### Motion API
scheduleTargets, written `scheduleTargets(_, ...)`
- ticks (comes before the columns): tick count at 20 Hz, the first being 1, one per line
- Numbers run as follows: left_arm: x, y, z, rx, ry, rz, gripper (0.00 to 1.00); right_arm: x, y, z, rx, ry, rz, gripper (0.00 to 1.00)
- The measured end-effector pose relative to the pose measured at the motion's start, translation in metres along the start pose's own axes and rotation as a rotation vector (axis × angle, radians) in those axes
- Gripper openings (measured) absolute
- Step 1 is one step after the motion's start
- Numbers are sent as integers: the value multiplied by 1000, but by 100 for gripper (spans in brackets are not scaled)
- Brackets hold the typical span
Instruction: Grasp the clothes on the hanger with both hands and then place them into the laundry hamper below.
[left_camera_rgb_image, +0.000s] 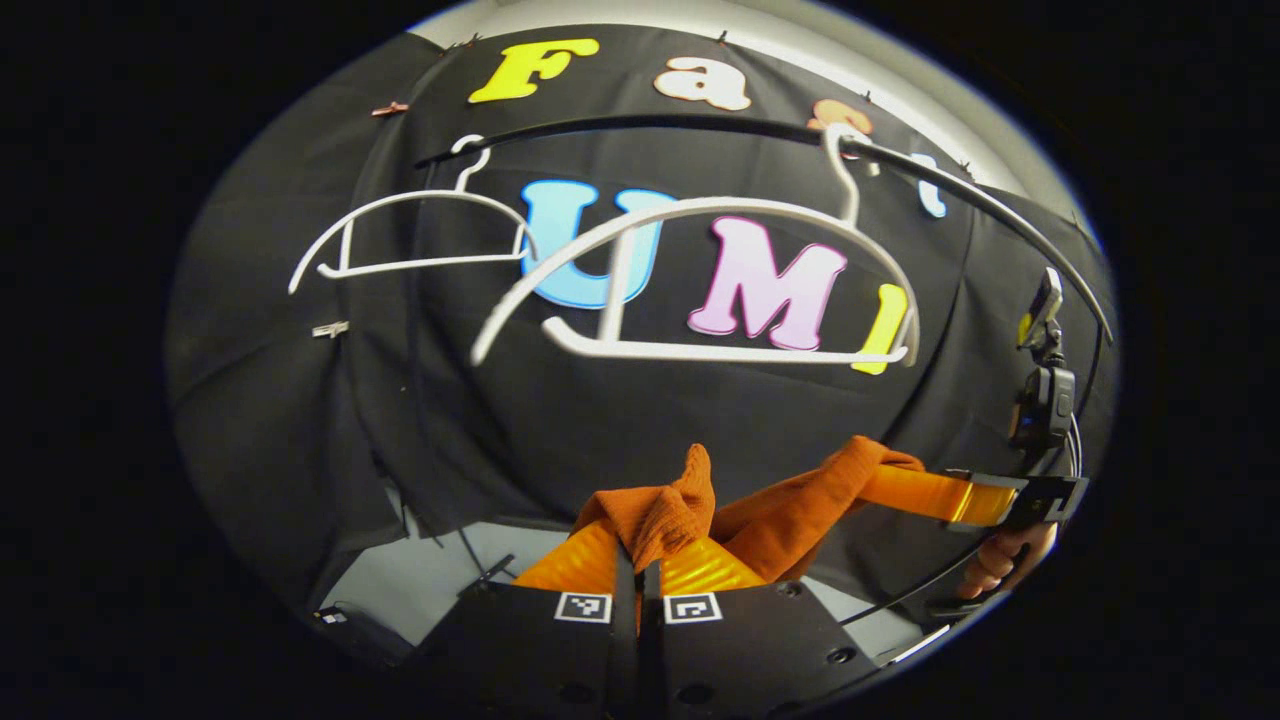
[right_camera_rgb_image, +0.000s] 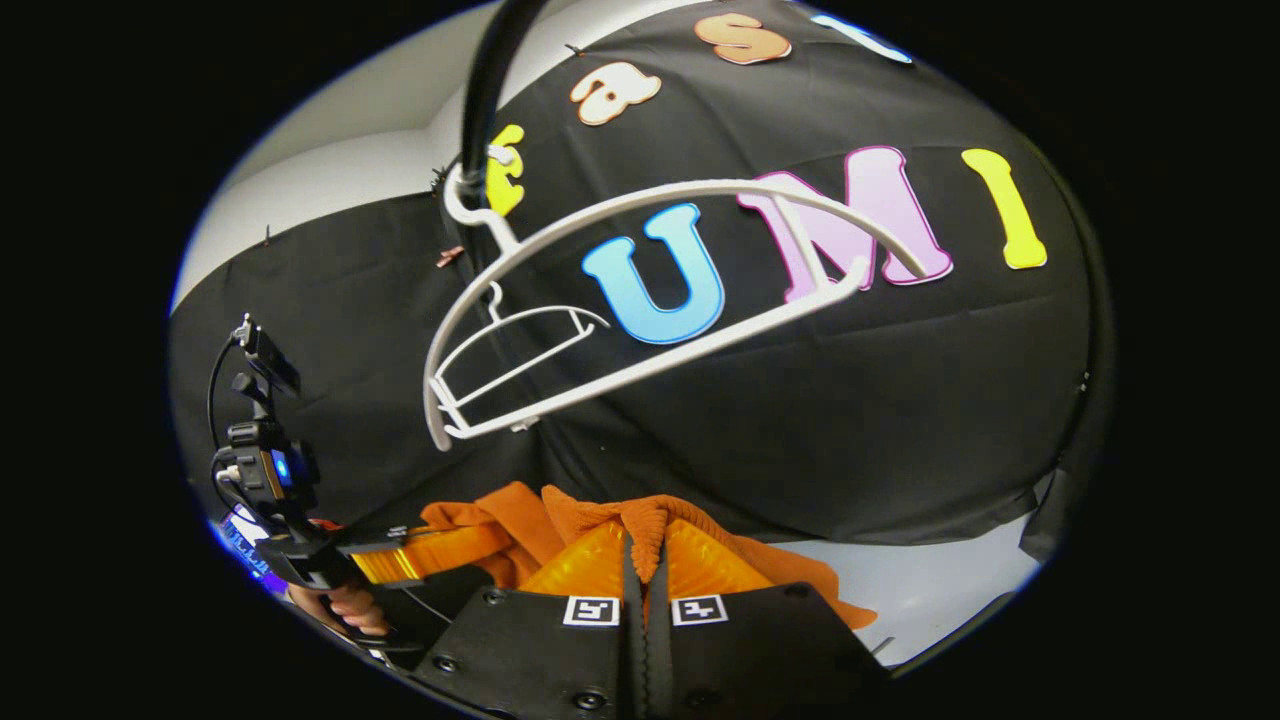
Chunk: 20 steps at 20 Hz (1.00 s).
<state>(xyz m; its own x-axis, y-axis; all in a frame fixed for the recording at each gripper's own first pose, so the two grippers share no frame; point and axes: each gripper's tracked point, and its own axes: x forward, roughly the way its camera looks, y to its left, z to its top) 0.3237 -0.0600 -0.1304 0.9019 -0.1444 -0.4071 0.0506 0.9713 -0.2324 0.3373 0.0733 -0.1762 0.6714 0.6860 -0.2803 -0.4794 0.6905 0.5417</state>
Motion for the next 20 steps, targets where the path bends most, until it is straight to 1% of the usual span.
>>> scheduleTargets(1, -3, -9, 5, -2, -20, -25, 5, -1, 9, 4, 3, -7, 20, 8)
scheduleTargets(2, -4, -16, 10, -6, -41, -47, 5, -2, 14, 5, 3, -12, 37, 5)
scheduleTargets(3, -4, -21, 12, -9, -56, -63, 5, -2, 17, 4, 2, -11, 47, 5)
scheduleTargets(5, 2, -27, 3, -6, -47, -79, 5, -1, 16, -9, 4, 9, 47, 4)
scheduleTargets(7, 11, -29, -17, 2, -20, -79, 5, 4, 7, -30, 3, 49, 31, 5)
scheduleTargets(10, 31, -25, -56, -8, 32, -76, 5, 15, -16, -69, -4, 127, -10, 5)
scheduleTargets(14, 60, -9, -114, -60, 118, -61, 5, 25, -52, -123, -22, 235, -82, 5)
scheduleTargets(18, 87, 17, -173, -87, 234, -3, 5, 32, -97, -179, -62, 349, -189, 5)
scheduleTargets(20, 100, 23, -203, -66, 297, 29, 5, 33, -117, -204, -70, 403, -242, 5)
